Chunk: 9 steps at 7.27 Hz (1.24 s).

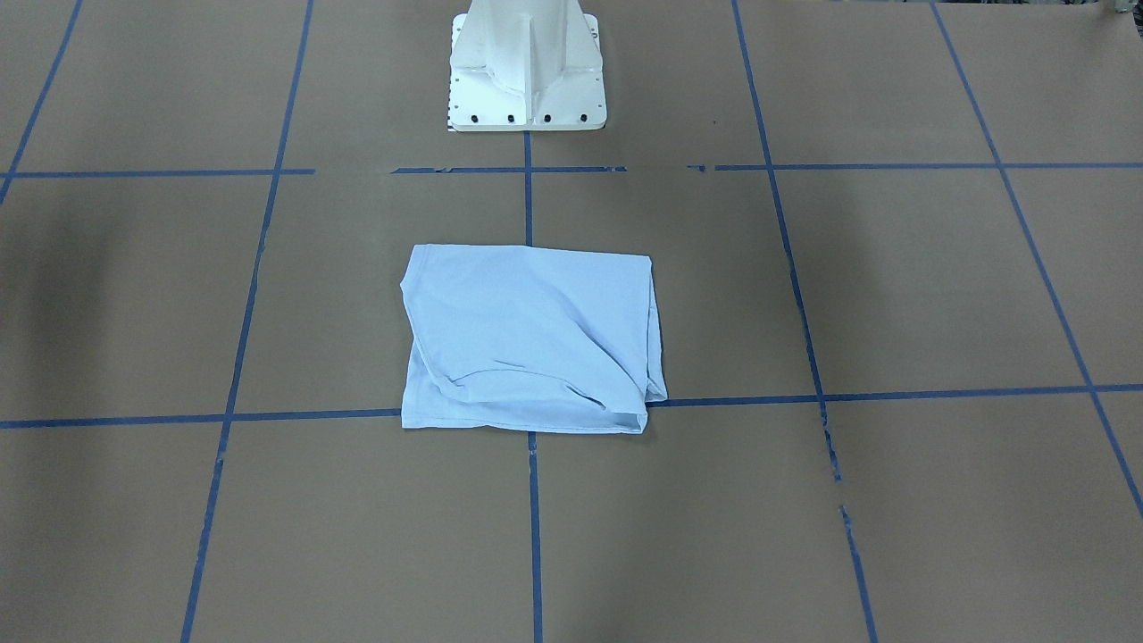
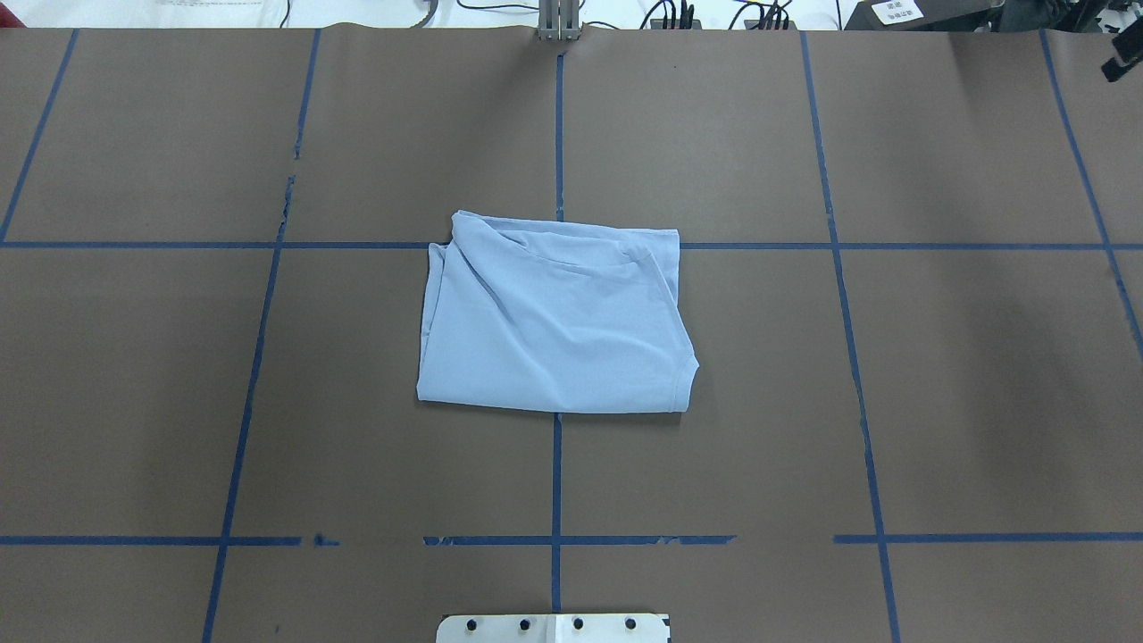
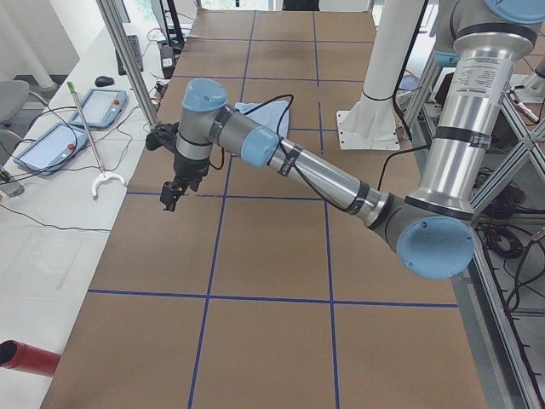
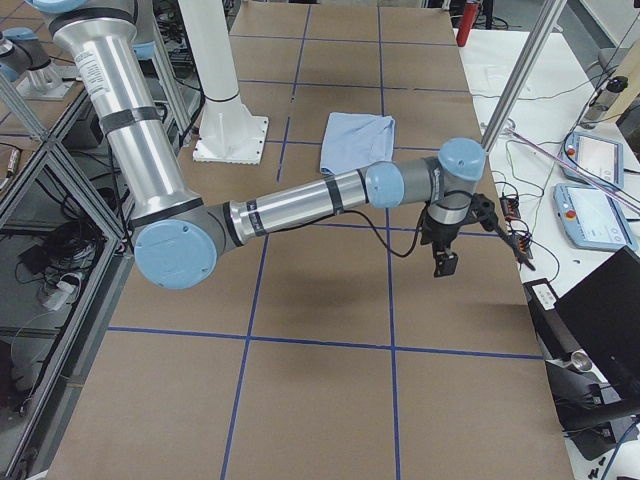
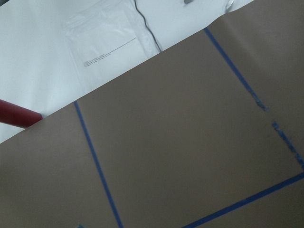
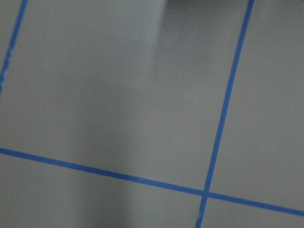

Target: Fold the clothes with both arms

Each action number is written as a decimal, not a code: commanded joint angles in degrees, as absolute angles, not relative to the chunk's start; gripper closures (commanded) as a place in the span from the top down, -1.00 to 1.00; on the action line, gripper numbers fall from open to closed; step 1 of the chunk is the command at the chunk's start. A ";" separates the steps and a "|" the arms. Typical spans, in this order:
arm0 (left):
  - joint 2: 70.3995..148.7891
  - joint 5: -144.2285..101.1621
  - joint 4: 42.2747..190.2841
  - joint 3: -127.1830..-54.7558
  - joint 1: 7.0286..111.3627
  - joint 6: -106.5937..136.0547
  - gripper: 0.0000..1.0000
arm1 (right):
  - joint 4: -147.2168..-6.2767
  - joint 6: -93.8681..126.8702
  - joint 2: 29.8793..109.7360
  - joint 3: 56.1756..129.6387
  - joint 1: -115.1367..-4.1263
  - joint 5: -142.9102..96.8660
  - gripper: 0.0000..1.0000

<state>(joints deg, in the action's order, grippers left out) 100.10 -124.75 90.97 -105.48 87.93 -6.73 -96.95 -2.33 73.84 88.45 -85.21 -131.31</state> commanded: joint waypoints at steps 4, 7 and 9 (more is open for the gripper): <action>86.76 -128.94 89.48 -103.45 92.55 -9.23 1.00 | -94.57 -2.64 99.18 101.65 -89.82 -133.23 1.00; 86.40 -128.41 85.61 -103.46 92.46 -8.61 1.00 | -94.48 -3.51 100.81 104.76 -90.26 -133.24 1.00; 86.66 -128.67 85.87 -103.10 91.50 -8.71 1.00 | -94.66 -3.43 100.81 103.45 -89.91 -132.80 1.00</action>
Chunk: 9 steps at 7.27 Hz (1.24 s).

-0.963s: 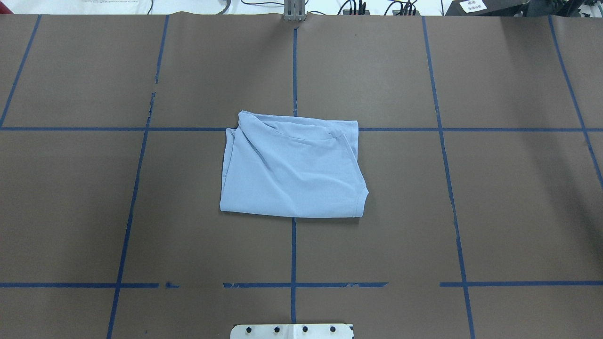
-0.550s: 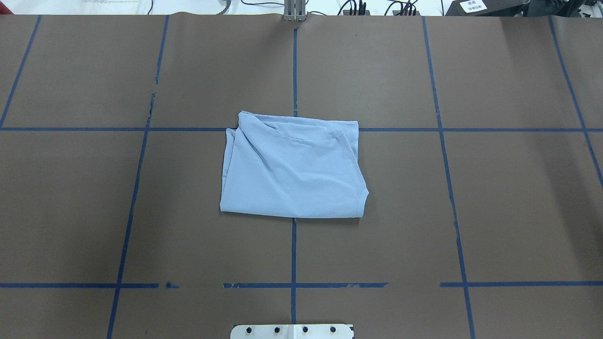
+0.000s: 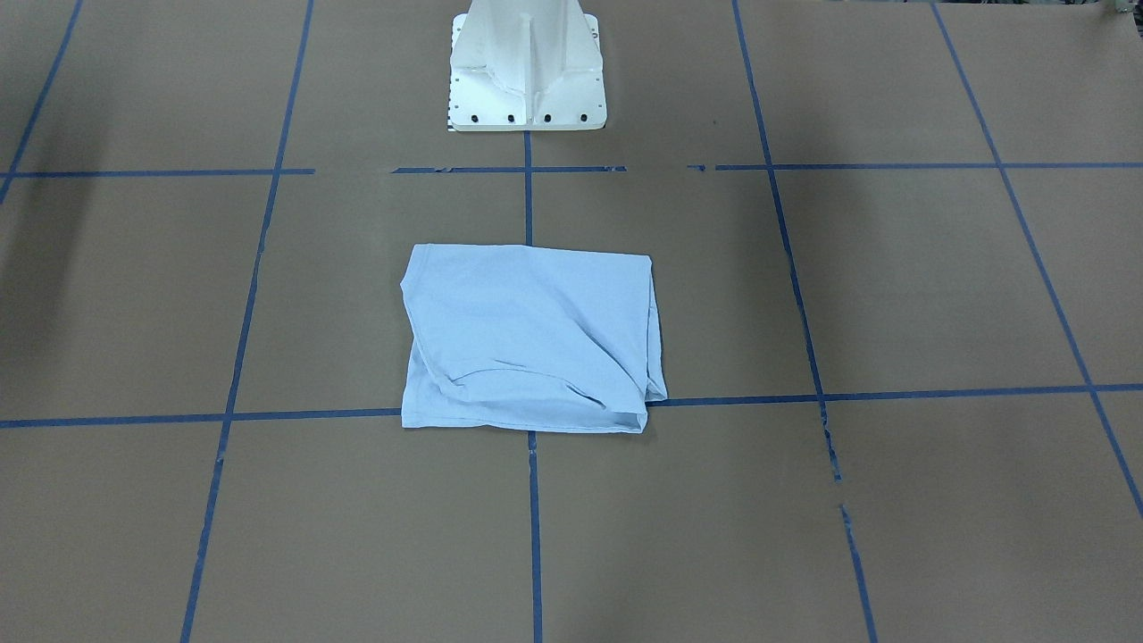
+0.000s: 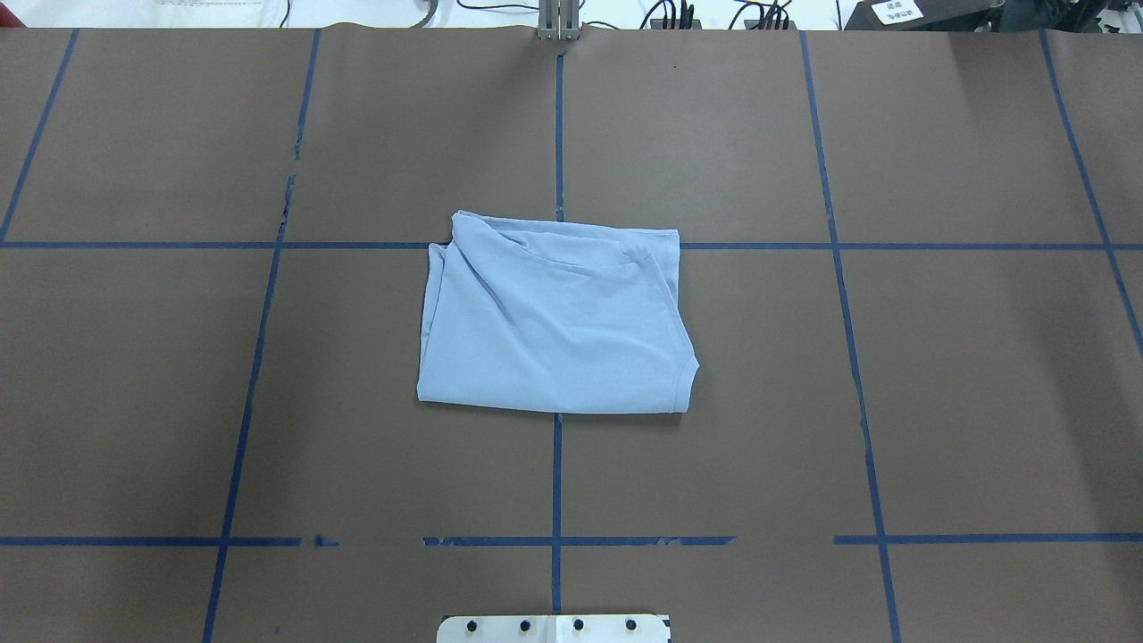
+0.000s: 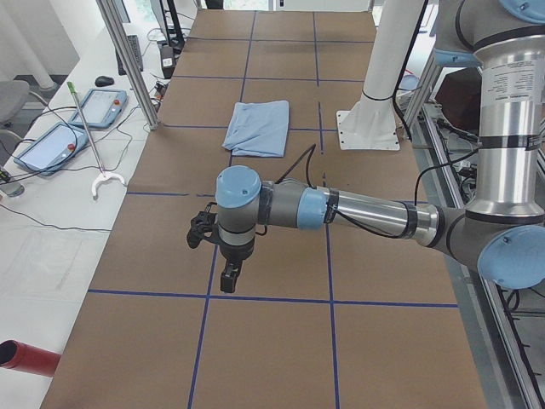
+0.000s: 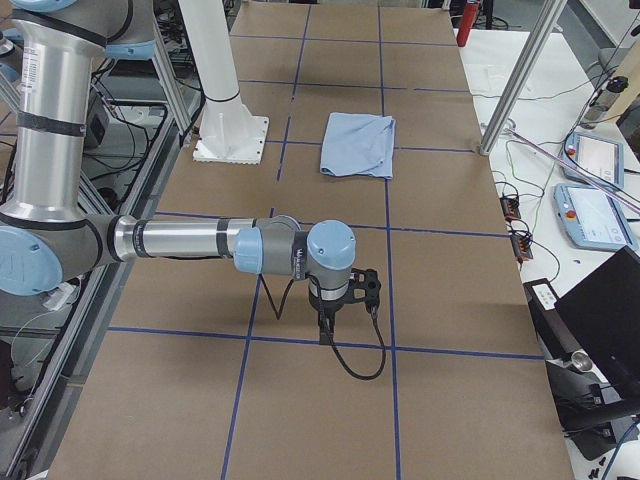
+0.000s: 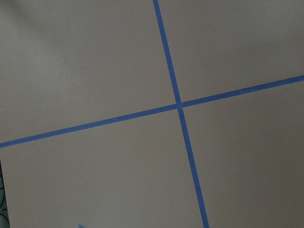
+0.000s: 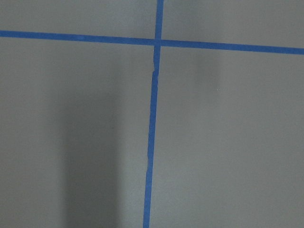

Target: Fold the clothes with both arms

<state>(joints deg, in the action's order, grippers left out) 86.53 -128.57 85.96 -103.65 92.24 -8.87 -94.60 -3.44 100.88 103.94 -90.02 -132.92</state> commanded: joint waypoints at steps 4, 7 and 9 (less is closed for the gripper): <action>85.18 -131.46 85.34 -102.83 91.49 -8.96 1.00 | -94.57 -2.81 100.63 103.36 -86.40 -132.63 1.00; 82.35 -136.14 85.69 -103.01 91.49 -9.14 1.00 | -94.57 -2.81 100.63 103.36 -86.40 -132.71 1.00; 82.27 -136.41 85.78 -102.22 91.49 -9.05 1.00 | -94.40 -2.90 100.55 103.62 -86.40 -132.89 1.00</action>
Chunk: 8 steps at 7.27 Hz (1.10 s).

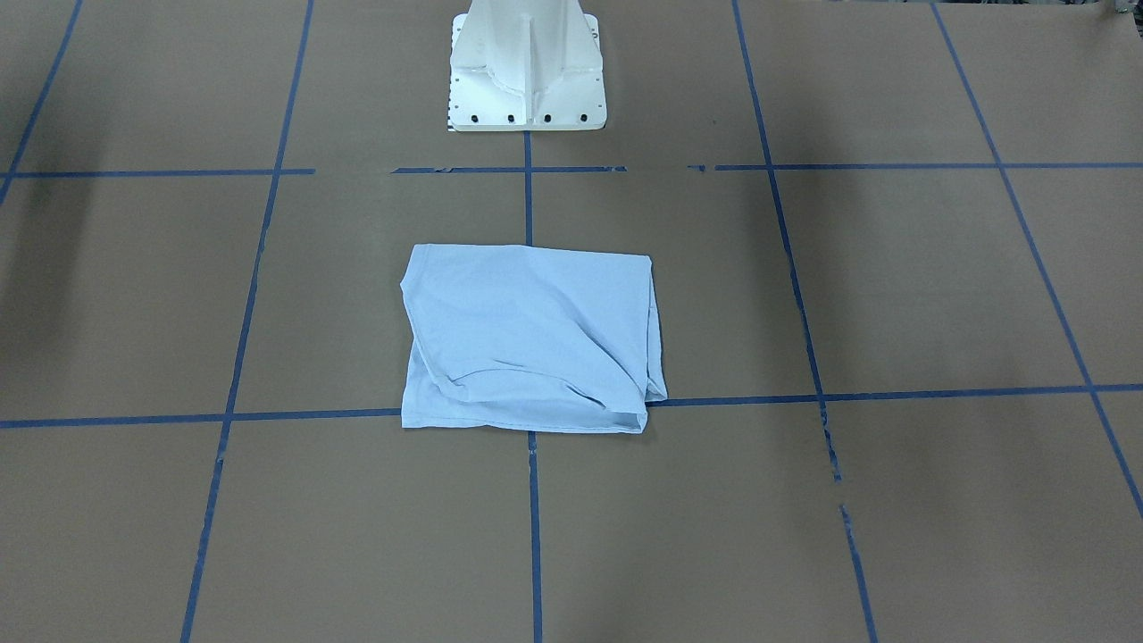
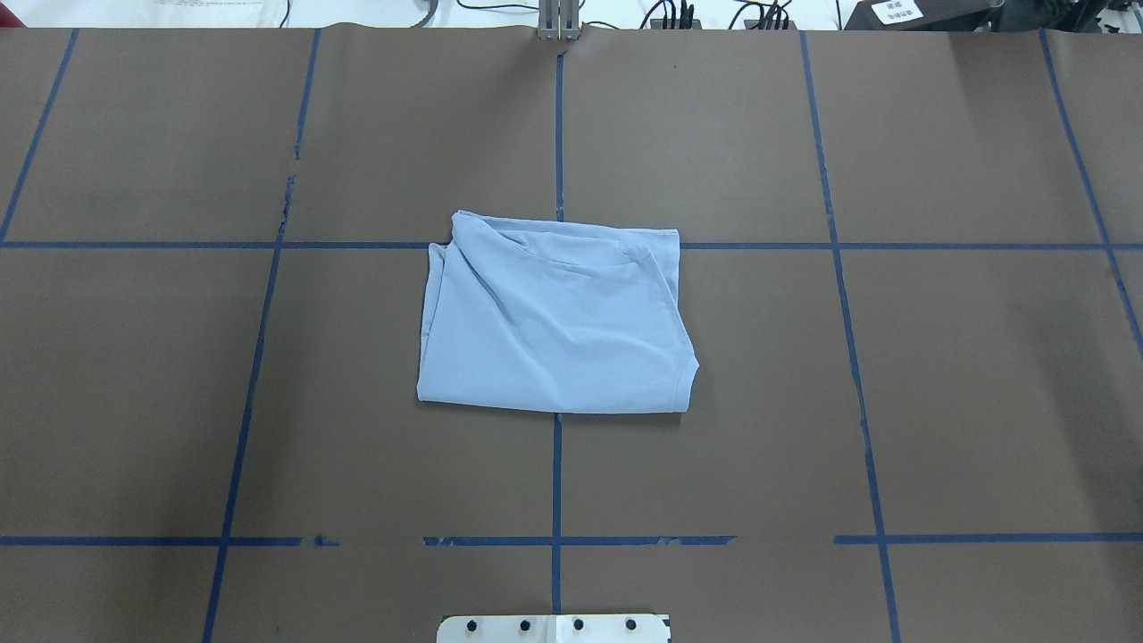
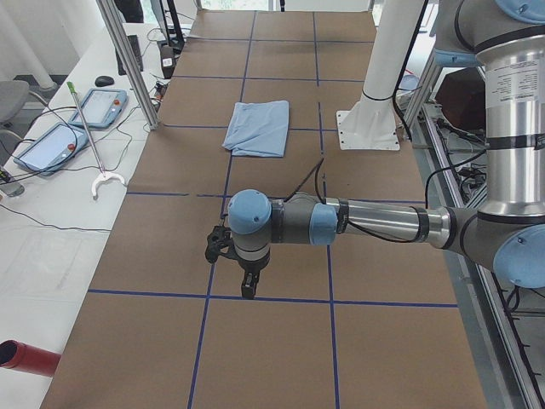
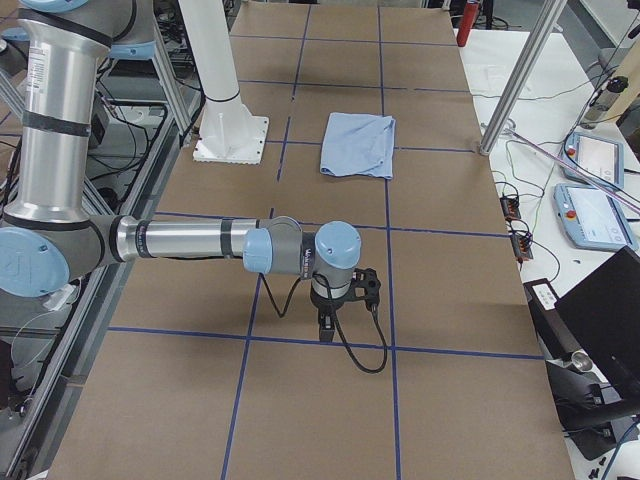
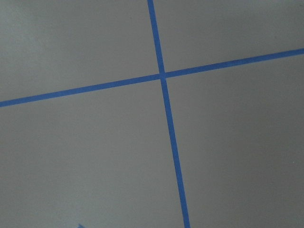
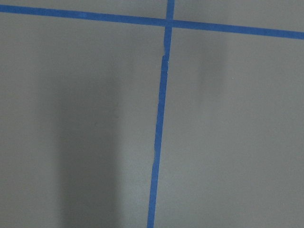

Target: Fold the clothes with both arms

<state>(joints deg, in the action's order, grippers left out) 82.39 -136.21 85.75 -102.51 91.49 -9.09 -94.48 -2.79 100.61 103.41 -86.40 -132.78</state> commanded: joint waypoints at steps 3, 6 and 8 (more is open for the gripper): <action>82.35 -136.41 85.87 -103.01 91.41 -8.79 1.00 | -94.39 -3.43 100.55 103.89 -86.40 -132.89 1.00; 82.35 -136.49 85.87 -103.01 91.49 -8.88 1.00 | -94.39 -3.43 100.46 104.76 -86.40 -132.89 1.00; 82.35 -136.49 85.87 -103.01 91.49 -8.88 1.00 | -94.39 -3.34 100.37 105.81 -86.40 -132.89 1.00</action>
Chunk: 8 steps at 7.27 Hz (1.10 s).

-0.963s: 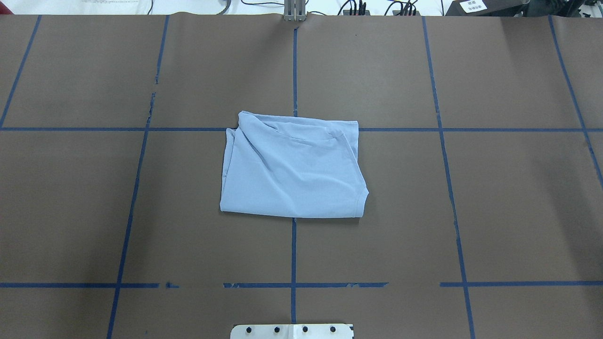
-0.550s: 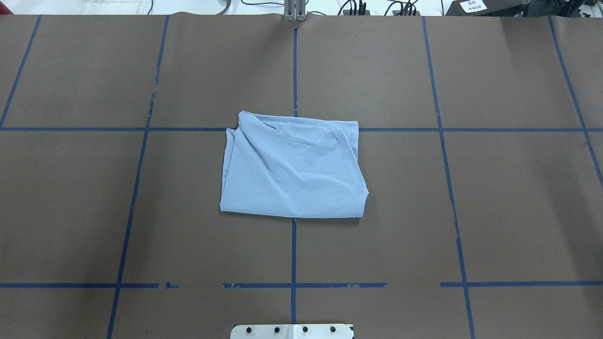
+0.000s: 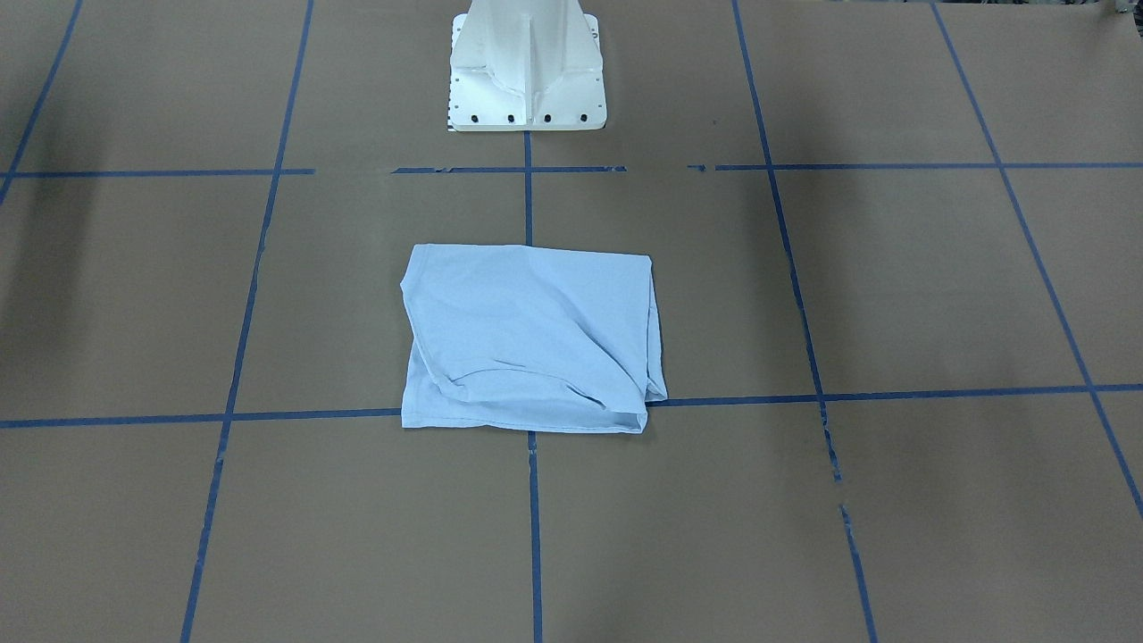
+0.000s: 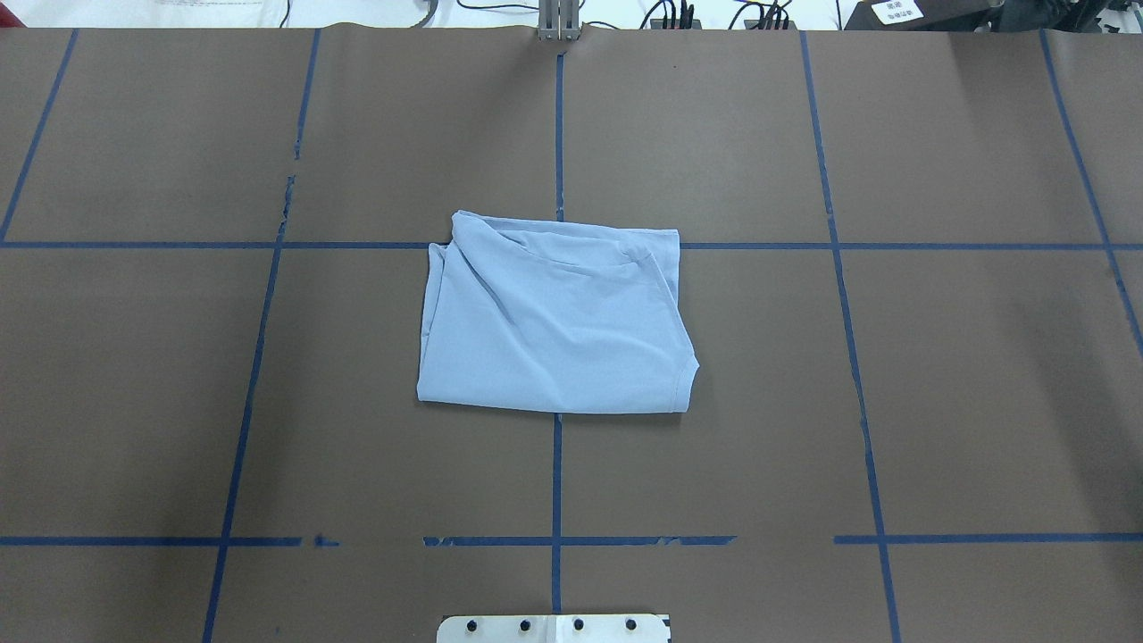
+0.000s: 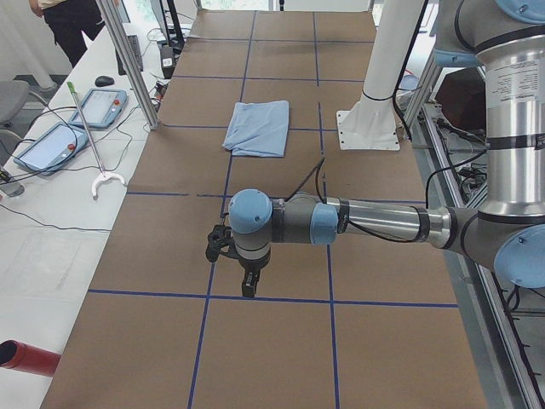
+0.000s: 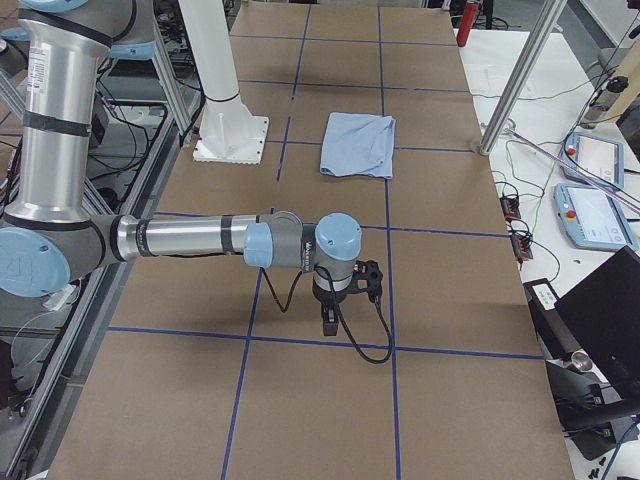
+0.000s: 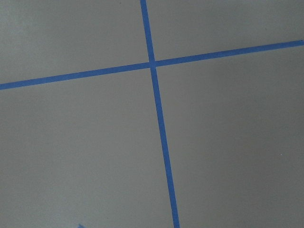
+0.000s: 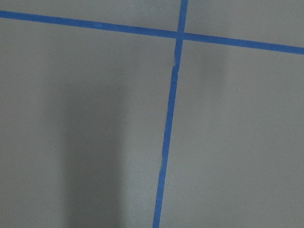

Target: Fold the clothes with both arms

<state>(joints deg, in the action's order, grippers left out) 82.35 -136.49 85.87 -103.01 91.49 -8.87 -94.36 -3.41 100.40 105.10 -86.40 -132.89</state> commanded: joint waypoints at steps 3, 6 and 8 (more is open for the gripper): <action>82.27 -136.50 85.87 -102.40 91.49 -9.23 1.00 | -94.31 -2.99 99.68 106.17 -86.40 -132.89 1.00; 82.18 -136.41 85.78 -102.13 91.49 -9.14 1.00 | -94.39 -2.81 99.58 106.08 -86.40 -132.89 1.00; 82.18 -136.14 85.78 -102.22 91.49 -9.14 1.00 | -94.39 -2.81 99.58 106.08 -86.40 -132.89 1.00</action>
